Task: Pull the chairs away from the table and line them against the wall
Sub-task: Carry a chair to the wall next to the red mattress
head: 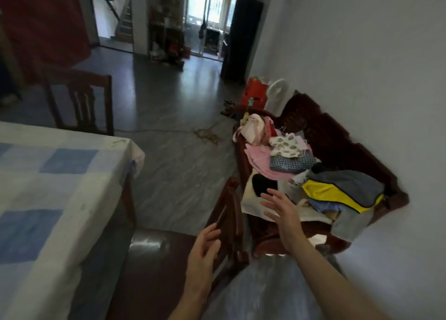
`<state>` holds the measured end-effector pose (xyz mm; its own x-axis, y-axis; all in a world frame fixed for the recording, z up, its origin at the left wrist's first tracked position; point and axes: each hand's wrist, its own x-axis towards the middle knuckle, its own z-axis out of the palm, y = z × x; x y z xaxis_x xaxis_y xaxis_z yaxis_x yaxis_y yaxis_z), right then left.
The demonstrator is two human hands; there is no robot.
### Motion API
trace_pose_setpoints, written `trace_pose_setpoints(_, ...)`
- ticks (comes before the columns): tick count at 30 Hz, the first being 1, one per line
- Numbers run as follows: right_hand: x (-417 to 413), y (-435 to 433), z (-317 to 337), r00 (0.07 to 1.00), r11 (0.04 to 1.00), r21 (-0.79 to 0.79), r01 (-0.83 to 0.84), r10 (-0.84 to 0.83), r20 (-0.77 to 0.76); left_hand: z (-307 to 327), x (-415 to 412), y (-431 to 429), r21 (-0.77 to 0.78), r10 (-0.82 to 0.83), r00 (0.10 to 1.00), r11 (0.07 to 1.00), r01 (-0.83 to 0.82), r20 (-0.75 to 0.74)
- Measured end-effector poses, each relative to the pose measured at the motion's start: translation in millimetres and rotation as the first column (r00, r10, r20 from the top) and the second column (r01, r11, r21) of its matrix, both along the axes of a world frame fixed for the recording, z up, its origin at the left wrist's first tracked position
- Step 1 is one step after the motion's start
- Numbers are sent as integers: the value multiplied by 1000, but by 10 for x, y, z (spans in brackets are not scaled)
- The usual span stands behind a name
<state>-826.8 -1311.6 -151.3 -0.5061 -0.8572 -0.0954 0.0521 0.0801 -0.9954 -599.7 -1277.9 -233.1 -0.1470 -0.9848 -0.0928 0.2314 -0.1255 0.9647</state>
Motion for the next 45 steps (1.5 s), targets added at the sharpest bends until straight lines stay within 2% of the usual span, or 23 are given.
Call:
trace_pose_setpoints(3,-188,-648,-188,991,991,28,-131,132,-27,-146,-180,28,-77,64,991,995,-56,114)
trace_pose_setpoints(7,-375,-1486,-532,948,948,31,-317,318,-20,-269,-575,217,-159,298,936,950,-270,188)
trace_pose_setpoints(10,-492,-1929,-858,903,903,29,-430,429,19,-329,-1037,414,-165,468,842,884,-438,268)
trace_pose_setpoints(13,-544,-2140,-1148,830,831,27,-555,551,85,-387,-1422,477,-188,614,696,784,-591,372)
trace_pose_setpoints(16,-540,-2225,-1260,756,758,46,-650,640,136,-368,-1593,324,-169,725,609,676,-717,321)
trace_pose_setpoints(19,-513,-2291,-1272,735,737,57,-674,659,161,-426,-1611,141,-146,816,524,565,-812,244)
trace_pose_setpoints(21,-500,-2330,-1264,717,719,61,-692,677,165,-483,-1619,84,-116,837,506,535,-837,210)
trace_pose_setpoints(25,-486,-2342,-1265,692,690,81,-719,699,182,-543,-1619,72,-135,838,511,539,-832,193)
trace_pose_setpoints(37,-474,-2391,-1324,638,629,119,-768,740,210,-700,-1755,1,-62,909,401,409,-910,117)
trace_pose_setpoints(40,-401,-2431,-1345,663,657,125,-743,698,272,-704,-1771,-91,-42,933,344,349,-936,105)
trace_pose_setpoints(43,-327,-2472,-1331,702,721,86,-688,630,330,-689,-1753,-166,-54,938,333,339,-939,92)
trace_pose_setpoints(45,-294,-2499,-1268,707,730,83,-679,618,343,-613,-1691,-226,-68,946,318,322,-944,58)
